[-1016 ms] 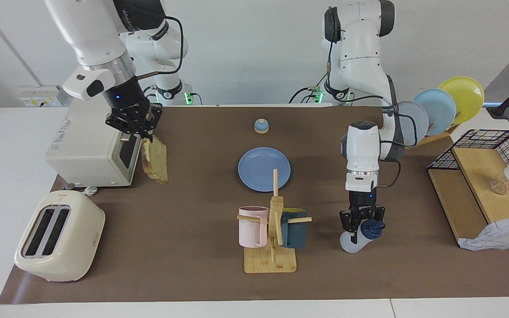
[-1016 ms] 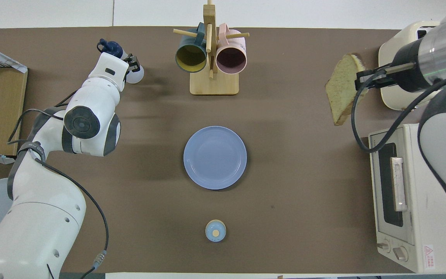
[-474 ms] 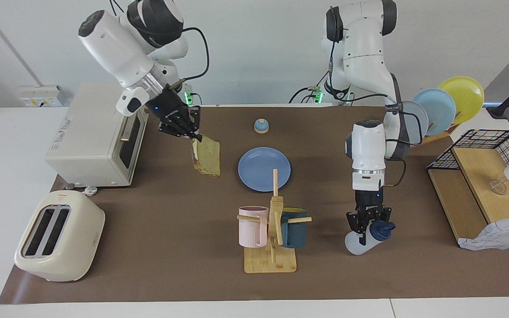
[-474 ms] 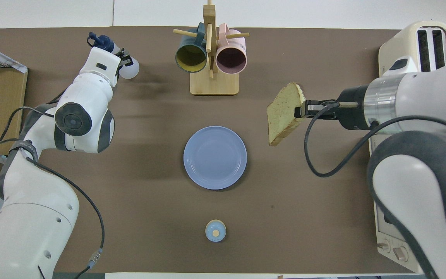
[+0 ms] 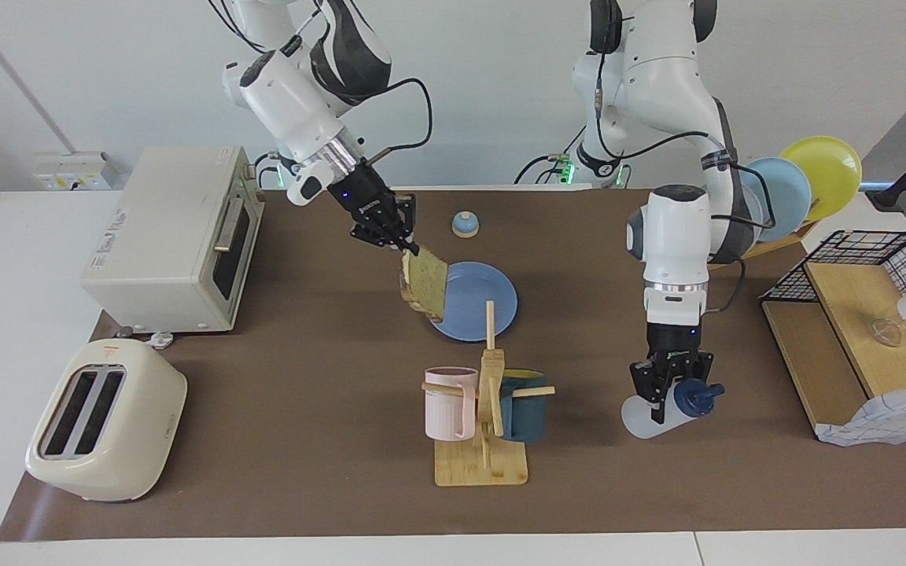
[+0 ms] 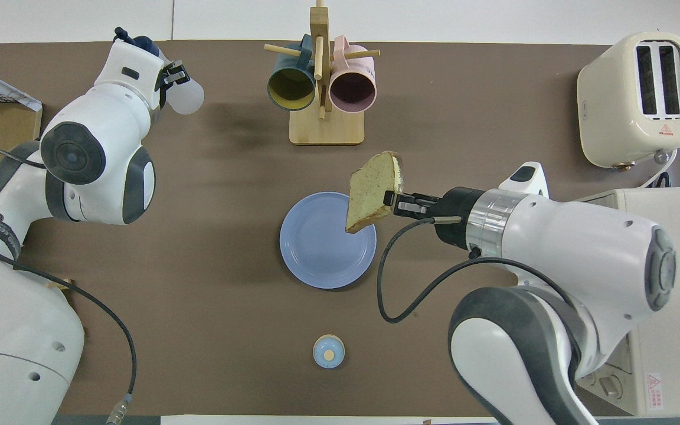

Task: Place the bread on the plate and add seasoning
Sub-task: 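Lower the toast onto the plate with the right gripper while the left gripper retracts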

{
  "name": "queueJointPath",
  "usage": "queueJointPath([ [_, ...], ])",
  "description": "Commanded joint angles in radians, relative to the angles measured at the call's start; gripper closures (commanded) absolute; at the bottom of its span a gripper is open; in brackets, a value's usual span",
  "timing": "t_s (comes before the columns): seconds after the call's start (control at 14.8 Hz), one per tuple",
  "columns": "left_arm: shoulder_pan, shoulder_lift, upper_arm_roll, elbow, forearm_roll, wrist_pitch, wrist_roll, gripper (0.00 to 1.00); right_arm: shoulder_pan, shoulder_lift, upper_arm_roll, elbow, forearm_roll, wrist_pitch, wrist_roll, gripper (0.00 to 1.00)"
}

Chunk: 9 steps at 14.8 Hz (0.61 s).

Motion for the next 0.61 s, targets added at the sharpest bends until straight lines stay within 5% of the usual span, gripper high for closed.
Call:
queueJointPath([
  [0.0,-0.013,-0.076,-0.001,-0.007,0.000,-0.121,0.060,0.54,0.072,0.049,-0.002,-0.023,0.050,0.106,0.006,1.00],
  [0.54,-0.011,-0.225,-0.035,0.017,-0.002,-0.417,0.238,0.54,0.162,0.104,-0.002,-0.054,0.252,0.180,-0.074,1.00],
])
